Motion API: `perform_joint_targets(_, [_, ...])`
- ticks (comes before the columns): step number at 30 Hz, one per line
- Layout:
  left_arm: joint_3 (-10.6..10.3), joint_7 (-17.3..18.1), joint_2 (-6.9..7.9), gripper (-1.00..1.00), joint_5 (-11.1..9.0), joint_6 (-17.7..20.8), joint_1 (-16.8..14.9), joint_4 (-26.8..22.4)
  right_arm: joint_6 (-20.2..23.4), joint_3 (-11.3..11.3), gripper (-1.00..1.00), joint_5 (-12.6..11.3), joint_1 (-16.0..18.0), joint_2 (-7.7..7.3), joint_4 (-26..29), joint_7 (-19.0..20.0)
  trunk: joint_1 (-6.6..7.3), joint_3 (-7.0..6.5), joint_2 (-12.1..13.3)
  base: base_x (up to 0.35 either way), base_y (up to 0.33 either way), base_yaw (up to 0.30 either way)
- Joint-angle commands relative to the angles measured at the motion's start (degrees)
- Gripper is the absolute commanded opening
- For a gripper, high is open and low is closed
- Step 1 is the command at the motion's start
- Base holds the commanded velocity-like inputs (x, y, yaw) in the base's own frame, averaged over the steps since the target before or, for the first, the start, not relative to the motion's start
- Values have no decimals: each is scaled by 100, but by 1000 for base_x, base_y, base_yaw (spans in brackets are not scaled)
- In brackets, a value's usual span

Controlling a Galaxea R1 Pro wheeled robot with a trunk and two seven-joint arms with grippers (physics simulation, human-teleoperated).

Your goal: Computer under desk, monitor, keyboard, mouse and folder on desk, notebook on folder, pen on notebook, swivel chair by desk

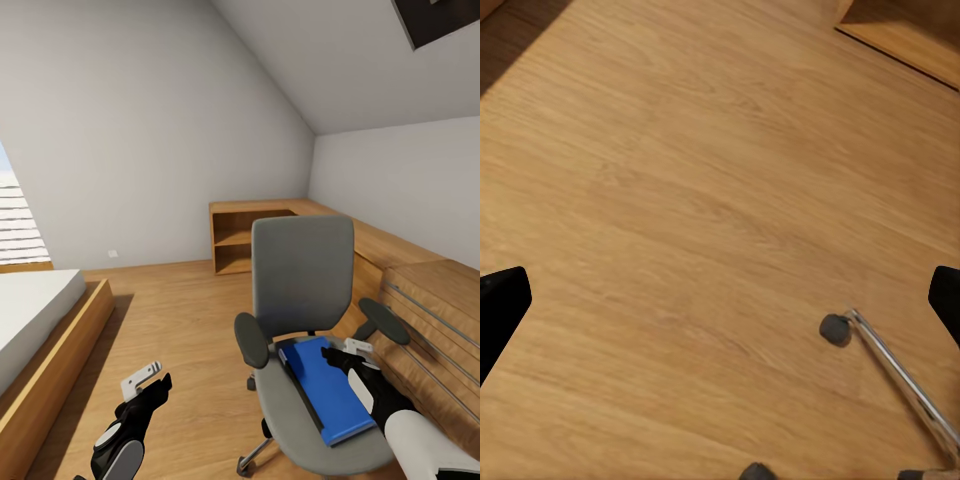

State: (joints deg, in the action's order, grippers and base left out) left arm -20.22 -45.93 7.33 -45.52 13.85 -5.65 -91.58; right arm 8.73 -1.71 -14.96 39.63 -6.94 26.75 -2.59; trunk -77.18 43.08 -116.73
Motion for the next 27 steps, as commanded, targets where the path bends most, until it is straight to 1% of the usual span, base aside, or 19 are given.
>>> perform_joint_targets(1, [-10, -41, 5, 100, -19, 21, -6, -8, 34, 4, 100, -51, 1, -1, 12, -21, -22, 24, -44, 0, 0, 0])
perform_joint_targets(9, [-13, -42, 2, 100, -19, 21, -6, -9, 35, 4, 100, -51, 1, -1, 14, -22, -198, 168, -365, 0, 0, 0])
perform_joint_targets(14, [-16, -45, -2, 100, -19, 21, -6, -9, 33, 4, 100, -51, 1, -1, 13, -20, -198, 168, -365, 0, 0, 0])
perform_joint_targets(23, [-17, -47, -3, 100, -19, 21, -6, -9, 34, 4, 100, -51, 1, -1, 14, -21, -395, 330, -726, 0, 0, 0])
perform_joint_targets(27, [-17, -48, -4, 100, -19, 21, -6, -9, 34, 4, 100, -51, 1, -1, 14, -22, -395, 330, -726, 0, 0, 0])
